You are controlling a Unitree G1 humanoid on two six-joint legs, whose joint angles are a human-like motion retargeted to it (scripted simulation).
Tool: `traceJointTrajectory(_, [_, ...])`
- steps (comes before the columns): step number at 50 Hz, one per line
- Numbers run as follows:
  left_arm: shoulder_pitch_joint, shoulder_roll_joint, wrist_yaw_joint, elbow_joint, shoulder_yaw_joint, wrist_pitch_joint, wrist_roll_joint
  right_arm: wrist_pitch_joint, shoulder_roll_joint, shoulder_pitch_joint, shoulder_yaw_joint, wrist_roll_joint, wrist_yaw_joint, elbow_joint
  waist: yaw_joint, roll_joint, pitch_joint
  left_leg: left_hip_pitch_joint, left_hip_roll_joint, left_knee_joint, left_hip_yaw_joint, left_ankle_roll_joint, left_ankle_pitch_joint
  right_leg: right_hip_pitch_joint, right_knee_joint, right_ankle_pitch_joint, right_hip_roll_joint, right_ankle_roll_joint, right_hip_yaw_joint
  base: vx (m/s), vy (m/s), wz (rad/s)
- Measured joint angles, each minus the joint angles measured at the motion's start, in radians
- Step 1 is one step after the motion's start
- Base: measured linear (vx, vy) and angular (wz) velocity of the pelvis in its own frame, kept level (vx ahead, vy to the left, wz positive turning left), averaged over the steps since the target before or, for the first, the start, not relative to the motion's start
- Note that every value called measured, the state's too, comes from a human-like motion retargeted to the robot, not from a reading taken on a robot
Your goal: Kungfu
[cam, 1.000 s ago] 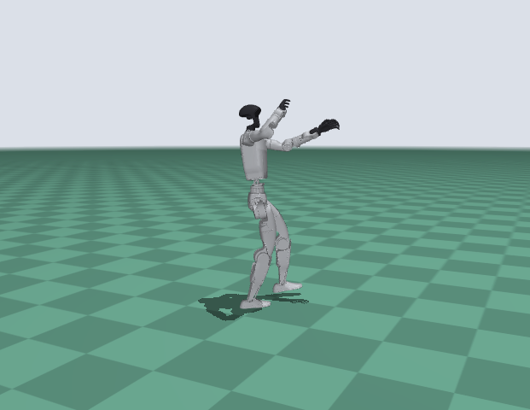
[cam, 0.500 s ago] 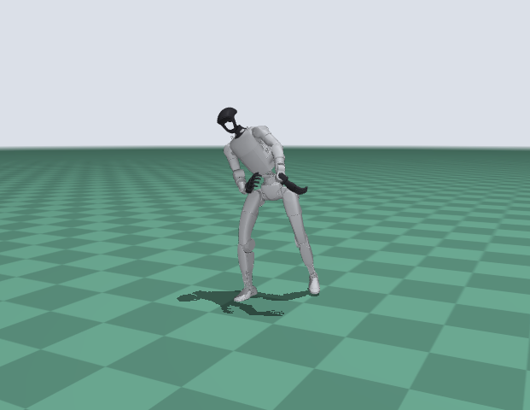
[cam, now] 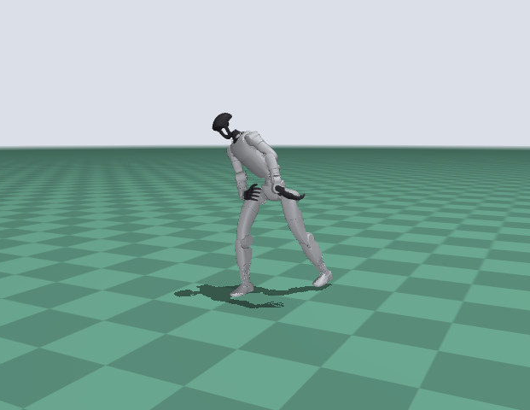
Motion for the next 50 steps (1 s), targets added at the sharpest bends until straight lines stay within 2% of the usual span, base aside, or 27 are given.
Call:
traceJointTrajectory(2, [0.002, -0.023, 0.14, 0.005, 0.012, 0.041, -0.022, 0.042, -0.003, -0.023, -0.042, 0.117, 0.163, -0.016, -0.049, 0.004, -0.008, -0.003, 0.055, -0.011, 0.018, 0.0, 0.03, 0.06, -0.008, -0.029, -0.026, -0.007, -0.046, 0.06, -0.26, 2.18])
traceJointTrajectory(4, [-0.008, -0.035, 0.269, 0.015, 0.036, 0.054, -0.033, 0.072, -0.017, -0.042, -0.08, 0.263, 0.268, -0.05, -0.078, -0.011, -0.028, -0.005, 0.059, -0.031, 0.035, 0.0, 0.082, 0.11, -0.016, -0.047, -0.071, 0.002, -0.068, 0.04, -0.12, 1.96])
traceJointTrajectory(10, [-0.056, -0.049, 0.548, 0.036, 0.129, 0.074, -0.15, 0.112, -0.119, -0.109, -0.206, 0.611, 0.309, -0.211, -0.089, -0.11, -0.086, -0.036, -0.048, -0.031, 0.049, 0.0, 0.28, 0.257, -0.074, -0.046, -0.24, 0.08, -0.091, 0.05, 0.1, 1.6])
traceJointTrajectory(12, [-0.072, -0.068, 0.584, 0.045, 0.183, 0.062, -0.189, 0.138, -0.162, -0.12, -0.262, 0.727, 0.321, -0.279, -0.087, -0.148, -0.093, -0.072, -0.079, 0.005, 0.067, 0.0, 0.303, 0.322, -0.113, -0.027, -0.305, 0.105, -0.135, 0.0, 0.12, 1.77])
traceJointTrajectory(14, [-0.091, -0.098, 0.583, 0.058, 0.251, 0.054, -0.215, 0.179, -0.213, -0.121, -0.311, 0.875, 0.346, -0.362, -0.078, -0.179, -0.101, -0.111, -0.052, 0.023, 0.131, 0.0, 0.28, 0.391, -0.151, -0.008, -0.338, 0.108, -0.215, -0.01, -0.05, 1.68])
traceJointTrajectory(15, [-0.098, -0.121, 0.573, 0.066, 0.285, 0.048, -0.231, 0.202, -0.237, -0.114, -0.338, 0.948, 0.363, -0.403, -0.07, -0.188, -0.106, -0.126, -0.015, 0.017, 0.168, 0.0, 0.264, 0.426, -0.166, -0.003, -0.336, 0.103, -0.261, 0.12, -0.15, 1.36])
traceJointTrajectory(16, [-0.101, -0.137, 0.553, 0.07, 0.312, 0.04, -0.261, 0.228, -0.26, -0.097, -0.356, 1.023, 0.376, -0.44, -0.059, -0.181, -0.106, -0.128, 0.067, 0.007, 0.222, 0.0, 0.259, 0.476, -0.186, -0.005, -0.294, 0.09, -0.316, 0.22, -0.15, 1.21])
traceJointTrajectory(17, [-0.103, -0.152, 0.535, 0.069, 0.334, 0.035, -0.297, 0.254, -0.285, -0.081, -0.372, 1.095, 0.387, -0.475, -0.049, -0.177, -0.108, -0.132, 0.133, 0.003, 0.275, 0.016, 0.259, 0.524, -0.208, -0.002, -0.264, 0.083, -0.367, 0.28, -0.12, 1.15])
traceJointTrajectory(18, [-0.107, -0.164, 0.52, 0.06, 0.346, 0.033, -0.344, 0.277, -0.313, -0.068, -0.386, 1.16, 0.391, -0.507, -0.042, -0.181, -0.111, -0.139, 0.166, 0.006, 0.324, 0.064, 0.271, 0.569, -0.235, 0.01, -0.256, 0.087, -0.409, 0.27, 0.01, 1.36])
traceJointTrajectory(20, [-0.125, -0.173, 0.477, 0.034, 0.36, 0.014, -0.465, 0.332, -0.386, -0.029, -0.43, 1.29, 0.416, -0.59, -0.045, -0.189, -0.12, -0.178, 0.19, 0.07, 0.274, 0.068, 0.235, 0.652, -0.286, 0.039, -0.254, 0.104, -0.492, 0.32, 0.33, 1.41])
traceJointTrajectory(22, [-0.119, -0.163, 0.412, -0.017, 0.374, -0.017, -0.597, 0.377, -0.449, 0.027, -0.468, 1.384, 0.437, -0.652, 0.006, -0.221, -0.138, -0.212, 0.154, 0.142, 0.165, 0.056, 0.198, 0.701, -0.341, 0.088, -0.25, 0.121, -0.489, 0.44, 0.52, 0.15])
traceJointTrajectory(25, [-0.083, -0.132, 0.31, -0.117, 0.389, -0.02, -0.814, 0.436, -0.514, 0.152, -0.54, 1.501, 0.467, -0.717, 0.07, -0.286, -0.185, -0.203, 0.103, 0.176, 0.158, 0.078, 0.152, 0.76, -0.415, 0.192, -0.281, 0.161, -0.5, 0.49, 0.62, 0.15])
traceJointTrajectory(28, [-0.032, -0.098, 0.228, -0.195, 0.433, 0.031, -1.049, 0.475, -0.538, 0.325, -0.613, 1.609, 0.497, -0.778, 0.067, -0.336, -0.241, -0.191, 0.045, 0.156, 0.168, 0.114, 0.117, 0.824, -0.515, 0.39, -0.311, 0.208, -0.551, 0.47, 0.72, 0.88])
traceJointTrajectory(30, [0.015, -0.08, 0.199, -0.232, 0.469, 0.073, -1.203, 0.503, -0.527, 0.454, -0.658, 1.675, 0.521, -0.81, 0.076, -0.359, -0.278, -0.18, 0.001, 0.13, 0.147, 0.139, 0.115, 0.86, -0.57, 0.472, -0.316, 0.206, -0.561, 0.41, 0.65, 0.67])
traceJointTrajectory(32, [0.063, -0.069, 0.213, -0.257, 0.5, 0.116, -1.337, 0.533, -0.488, 0.573, -0.697, 1.75, 0.546, -0.834, 0.084, -0.381, -0.306, -0.179, -0.027, 0.103, 0.143, 0.163, 0.129, 0.88, -0.563, 0.434, -0.293, 0.203, -0.5, 0.3, 0.46, 0.72])
traceJointTrajectory(35, [0.14, -0.051, 0.255, -0.308, 0.534, 0.15, -1.52, 0.572, -0.414, 0.727, -0.742, 1.882, 0.592, -0.862, 0.103, -0.401, -0.336, -0.175, -0.057, 0.048, 0.11, 0.2, 0.16, 0.874, -0.468, 0.222, -0.19, 0.181, -0.289, 0.24, 0.35, 0.85])
traceJointTrajectory(38, [0.233, -0.066, 0.249, -0.344, 0.601, 0.154, -1.598, 0.625, -0.332, 0.847, -0.797, 1.986, 0.668, -0.876, 0.142, -0.424, -0.362, -0.156, -0.077, -0.014, 0.11, 0.235, 0.186, 0.857, -0.379, 0.041, -0.051, 0.163, -0.175, 0.26, 0.28, 0.71])
traceJointTrajectory(40, [0.295, -0.105, 0.232, -0.341, 0.662, 0.166, -1.607, 0.662, -0.276, 0.914, -0.832, 2.028, 0.72, -0.875, 0.143, -0.432, -0.371, -0.144, -0.093, -0.047, 0.07, 0.249, 0.203, 0.851, -0.341, -0.035, 0.029, 0.16, -0.152, 0.23, 0.16, 1.04])
traceJointTrajectory(45, [0.464, -0.242, 0.182, -0.298, 0.807, 0.212, -1.693, 0.746, -0.169, 1.012, -0.843, 2.06, 0.824, -0.807, 0.117, -0.456, -0.38, -0.111, -0.134, -0.096, 0.005, 0.261, 0.228, 0.791, -0.271, -0.205, 0.213, 0.098, -0.065, 0.16, 0.12, 0.62])
traceJointTrajectory(48, [0.568, -0.335, 0.142, -0.286, 0.871, 0.245, -1.723, 0.788, -0.131, 1.055, -0.815, 2.082, 0.852, -0.76, 0.106, -0.495, -0.389, -0.101, -0.181, -0.104, 0.009, 0.259, 0.233, 0.765, -0.331, -0.201, 0.243, 0.09, -0.073, 0.1, 0.08, 0.1])
traceJointTrajectory(50, [0.624, -0.393, 0.126, -0.279, 0.897, 0.264, -1.734, 0.81, -0.112, 1.09, -0.8, 2.09, 0.867, -0.744, 0.101, -0.522, -0.391, -0.088, -0.226, -0.11, 0.014, 0.262, 0.237, 0.772, -0.415, -0.083, 0.209, 0.009, -0.17, 0.11, 0.18, -0.07])
